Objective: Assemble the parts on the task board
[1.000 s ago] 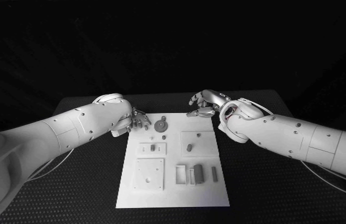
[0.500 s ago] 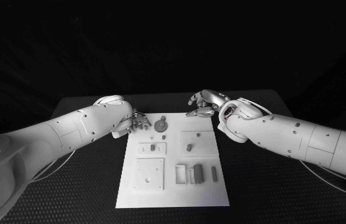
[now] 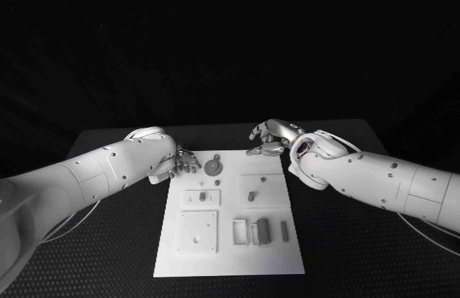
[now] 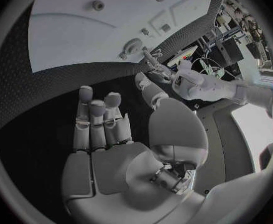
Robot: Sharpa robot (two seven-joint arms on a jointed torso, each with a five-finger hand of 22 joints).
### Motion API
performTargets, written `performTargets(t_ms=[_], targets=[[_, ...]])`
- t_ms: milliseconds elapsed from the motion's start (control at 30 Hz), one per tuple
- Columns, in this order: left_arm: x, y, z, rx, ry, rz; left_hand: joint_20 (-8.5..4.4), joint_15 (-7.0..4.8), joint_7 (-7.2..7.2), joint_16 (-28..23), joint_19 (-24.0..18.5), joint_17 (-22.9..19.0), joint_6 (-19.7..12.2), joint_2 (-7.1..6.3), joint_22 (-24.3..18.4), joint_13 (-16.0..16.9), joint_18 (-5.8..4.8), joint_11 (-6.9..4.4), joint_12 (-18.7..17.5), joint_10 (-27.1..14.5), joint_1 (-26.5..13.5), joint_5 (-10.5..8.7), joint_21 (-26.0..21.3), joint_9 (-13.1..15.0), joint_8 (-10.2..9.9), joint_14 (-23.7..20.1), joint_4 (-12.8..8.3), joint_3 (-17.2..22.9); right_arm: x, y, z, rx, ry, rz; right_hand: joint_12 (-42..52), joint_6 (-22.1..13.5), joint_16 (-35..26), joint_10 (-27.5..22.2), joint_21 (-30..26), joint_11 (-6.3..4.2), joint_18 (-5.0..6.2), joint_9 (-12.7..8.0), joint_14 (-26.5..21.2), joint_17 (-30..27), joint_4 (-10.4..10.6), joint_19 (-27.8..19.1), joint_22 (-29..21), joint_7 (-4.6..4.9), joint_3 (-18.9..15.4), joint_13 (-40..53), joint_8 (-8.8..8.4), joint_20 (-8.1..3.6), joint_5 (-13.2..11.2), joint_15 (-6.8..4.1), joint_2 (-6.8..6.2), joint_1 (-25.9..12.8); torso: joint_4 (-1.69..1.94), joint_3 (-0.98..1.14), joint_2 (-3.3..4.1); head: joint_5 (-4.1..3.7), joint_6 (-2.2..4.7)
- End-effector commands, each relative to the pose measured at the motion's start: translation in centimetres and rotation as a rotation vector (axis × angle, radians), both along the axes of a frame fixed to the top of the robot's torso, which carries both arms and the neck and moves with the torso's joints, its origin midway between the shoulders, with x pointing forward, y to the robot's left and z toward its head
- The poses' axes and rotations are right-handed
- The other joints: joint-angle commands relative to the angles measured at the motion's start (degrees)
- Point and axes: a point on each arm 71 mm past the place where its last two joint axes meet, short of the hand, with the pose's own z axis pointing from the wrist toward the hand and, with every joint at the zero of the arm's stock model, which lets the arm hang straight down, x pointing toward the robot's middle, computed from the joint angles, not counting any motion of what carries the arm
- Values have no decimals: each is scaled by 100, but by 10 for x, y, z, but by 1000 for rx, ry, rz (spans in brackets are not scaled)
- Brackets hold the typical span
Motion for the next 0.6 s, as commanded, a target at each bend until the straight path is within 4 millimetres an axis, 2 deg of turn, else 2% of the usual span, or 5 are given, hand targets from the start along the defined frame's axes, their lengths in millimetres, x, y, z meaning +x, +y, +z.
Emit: performTargets(t_ms=[33,300,567,600], targets=[[0,-4,-1,-6,6,-22,-128,7,-12,39,-25,-7,-20,75,11,9,-4,-6,27,-38,-6,0,-22,8,5,-31,-37,3,-1,1,0,-4,4,11,25,6,17,8,3,-5,83,-9,-11,-9,7,-6,85,31,-28,-6,21,16,16,-48,54,0,4,-2,3,-6,-1],[0,-7,-1,-7,7,-17,-124,10,-8,49,-27,-17,-31,181,28,7,-8,-2,35,-46,34,8,-31,10,7,-40,-92,-5,0,1,0,-4,5,9,25,5,17,8,3,-5,83,-9,-11,-10,6,-7,85,31,-28,-7,21,16,16,-48,53,0,6,3,-2,-19,-13],[0,-8,-2,-3,10,-18,-118,16,-2,68,-24,-42,-40,434,66,-1,-13,2,48,-57,188,16,-46,13,16,-52,-257,20,0,1,-1,-5,6,9,26,5,17,8,3,-5,83,-10,-12,-11,5,-7,85,31,-28,-8,21,16,16,-48,52,1,3,3,0,-19,-19],[0,-8,-2,-3,11,-19,-113,16,-1,72,-8,-50,-39,360,72,-6,-15,5,49,-55,246,-55,-50,15,20,-48,-168,168,0,1,-1,-5,6,10,26,5,17,8,3,-5,83,-10,-12,-11,5,-7,85,31,-28,-8,21,16,16,-48,52,1,4,4,0,-19,-22]])
